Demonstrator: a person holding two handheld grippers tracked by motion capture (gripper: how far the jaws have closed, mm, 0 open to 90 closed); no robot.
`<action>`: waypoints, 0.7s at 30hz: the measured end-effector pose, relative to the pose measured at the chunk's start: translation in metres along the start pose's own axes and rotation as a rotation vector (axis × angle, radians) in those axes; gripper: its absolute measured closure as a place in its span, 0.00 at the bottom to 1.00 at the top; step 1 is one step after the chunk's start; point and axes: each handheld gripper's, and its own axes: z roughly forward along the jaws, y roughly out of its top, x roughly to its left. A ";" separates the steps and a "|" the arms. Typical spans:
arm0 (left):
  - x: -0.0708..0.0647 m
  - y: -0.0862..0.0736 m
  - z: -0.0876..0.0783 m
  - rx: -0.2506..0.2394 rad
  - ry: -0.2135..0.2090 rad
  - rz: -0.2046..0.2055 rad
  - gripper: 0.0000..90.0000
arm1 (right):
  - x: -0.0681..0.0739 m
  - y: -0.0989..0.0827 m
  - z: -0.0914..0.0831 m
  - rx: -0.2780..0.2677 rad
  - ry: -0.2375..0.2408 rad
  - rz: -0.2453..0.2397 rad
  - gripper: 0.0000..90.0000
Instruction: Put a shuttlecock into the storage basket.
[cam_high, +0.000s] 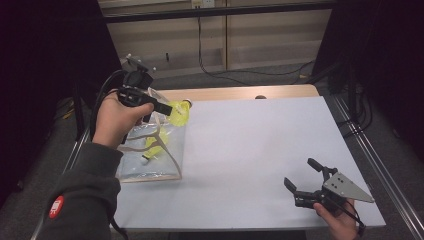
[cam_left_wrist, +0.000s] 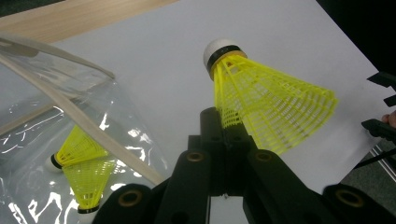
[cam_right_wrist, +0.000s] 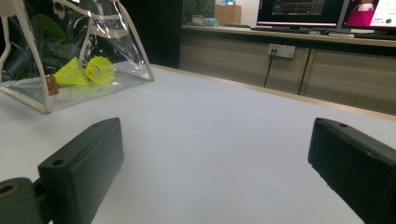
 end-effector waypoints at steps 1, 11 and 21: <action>0.001 0.000 -0.001 -0.003 0.005 -0.002 1.00 | 0.000 0.000 0.000 0.000 0.000 -0.004 0.03; 0.008 -0.006 -0.008 -0.009 0.020 -0.018 1.00 | 0.000 0.000 0.000 -0.003 -0.001 -0.001 0.03; 0.014 -0.008 -0.014 -0.019 0.038 -0.033 1.00 | 0.000 0.000 0.000 0.003 -0.001 -0.007 0.03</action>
